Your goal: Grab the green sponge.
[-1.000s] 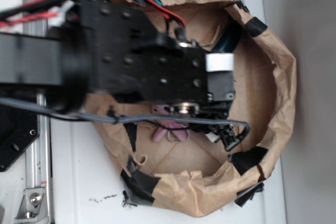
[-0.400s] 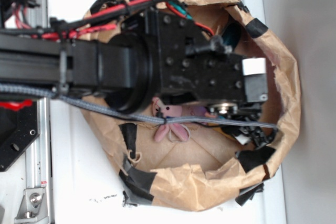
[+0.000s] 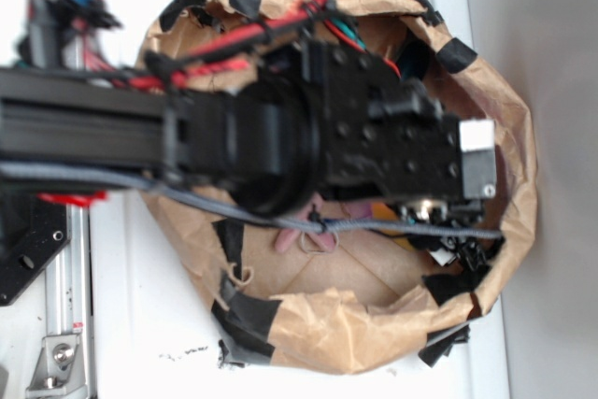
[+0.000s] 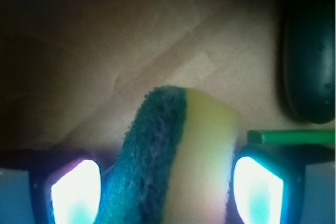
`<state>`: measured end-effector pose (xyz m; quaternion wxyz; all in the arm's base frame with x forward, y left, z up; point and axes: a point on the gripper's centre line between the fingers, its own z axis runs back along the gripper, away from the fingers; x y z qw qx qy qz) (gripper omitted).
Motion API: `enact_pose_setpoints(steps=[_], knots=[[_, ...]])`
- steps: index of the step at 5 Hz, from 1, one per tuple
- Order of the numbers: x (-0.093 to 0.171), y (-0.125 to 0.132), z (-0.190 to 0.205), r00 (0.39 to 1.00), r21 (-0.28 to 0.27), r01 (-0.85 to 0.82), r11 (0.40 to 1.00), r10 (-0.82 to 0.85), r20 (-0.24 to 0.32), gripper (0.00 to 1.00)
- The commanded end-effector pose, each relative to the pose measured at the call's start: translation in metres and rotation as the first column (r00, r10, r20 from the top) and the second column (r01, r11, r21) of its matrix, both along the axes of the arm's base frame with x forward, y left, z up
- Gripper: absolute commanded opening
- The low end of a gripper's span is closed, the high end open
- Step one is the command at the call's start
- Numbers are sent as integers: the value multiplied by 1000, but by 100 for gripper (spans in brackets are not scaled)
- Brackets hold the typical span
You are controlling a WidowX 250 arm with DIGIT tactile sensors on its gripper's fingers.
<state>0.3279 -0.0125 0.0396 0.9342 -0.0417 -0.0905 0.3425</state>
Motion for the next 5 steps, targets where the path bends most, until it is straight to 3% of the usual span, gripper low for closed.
enact_pose_setpoints(steps=[1, 2, 3, 4, 5], knots=[[-15, -20, -18, 998, 16, 43, 999, -42, -56, 84], [-27, -27, -10, 984, 55, 151, 987, -145, -103, 0], [-35, -30, 8, 949, 80, 301, 950, -290, -121, 0], [-50, -18, 57, 850, 20, 527, 850, -526, -42, 0], [-59, 1, 91, 771, 26, 637, 770, -635, -49, 0]])
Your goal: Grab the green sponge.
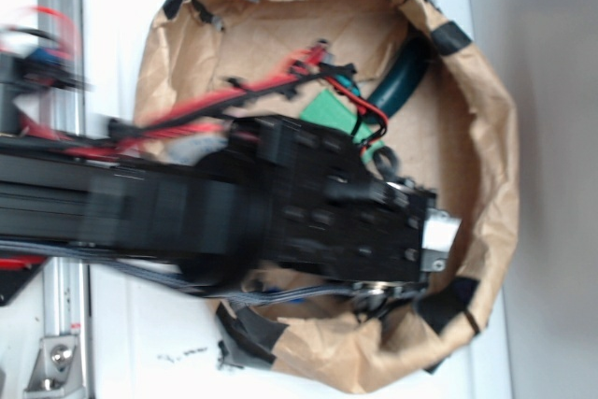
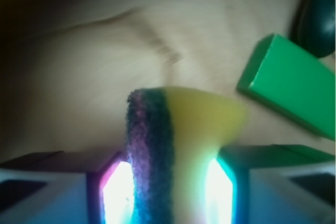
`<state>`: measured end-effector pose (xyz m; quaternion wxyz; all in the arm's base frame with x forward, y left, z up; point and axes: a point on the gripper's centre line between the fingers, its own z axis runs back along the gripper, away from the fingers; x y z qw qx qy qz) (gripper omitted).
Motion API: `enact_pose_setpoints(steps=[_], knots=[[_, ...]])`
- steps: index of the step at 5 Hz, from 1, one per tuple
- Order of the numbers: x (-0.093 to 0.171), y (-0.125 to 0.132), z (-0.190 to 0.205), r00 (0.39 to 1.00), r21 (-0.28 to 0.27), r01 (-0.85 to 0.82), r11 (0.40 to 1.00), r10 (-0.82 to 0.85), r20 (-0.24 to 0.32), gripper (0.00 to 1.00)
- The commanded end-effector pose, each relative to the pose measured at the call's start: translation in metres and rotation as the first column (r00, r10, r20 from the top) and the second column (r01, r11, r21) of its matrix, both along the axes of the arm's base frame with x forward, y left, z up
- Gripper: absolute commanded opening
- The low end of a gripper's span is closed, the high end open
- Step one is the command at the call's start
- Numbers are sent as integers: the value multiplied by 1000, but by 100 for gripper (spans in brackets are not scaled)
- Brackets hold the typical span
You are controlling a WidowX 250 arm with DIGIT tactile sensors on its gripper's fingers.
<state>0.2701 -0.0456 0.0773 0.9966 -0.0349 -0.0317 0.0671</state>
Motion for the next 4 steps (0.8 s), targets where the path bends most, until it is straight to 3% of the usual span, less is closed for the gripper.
enact_pose_setpoints(steps=[1, 3, 4], knots=[[-7, 46, 80, 984, 27, 159, 987, -161, 79, 0], [-9, 46, 102, 977, 103, 113, 988, -129, 169, 0], [-12, 43, 97, 979, 122, 105, 987, -123, 160, 0]])
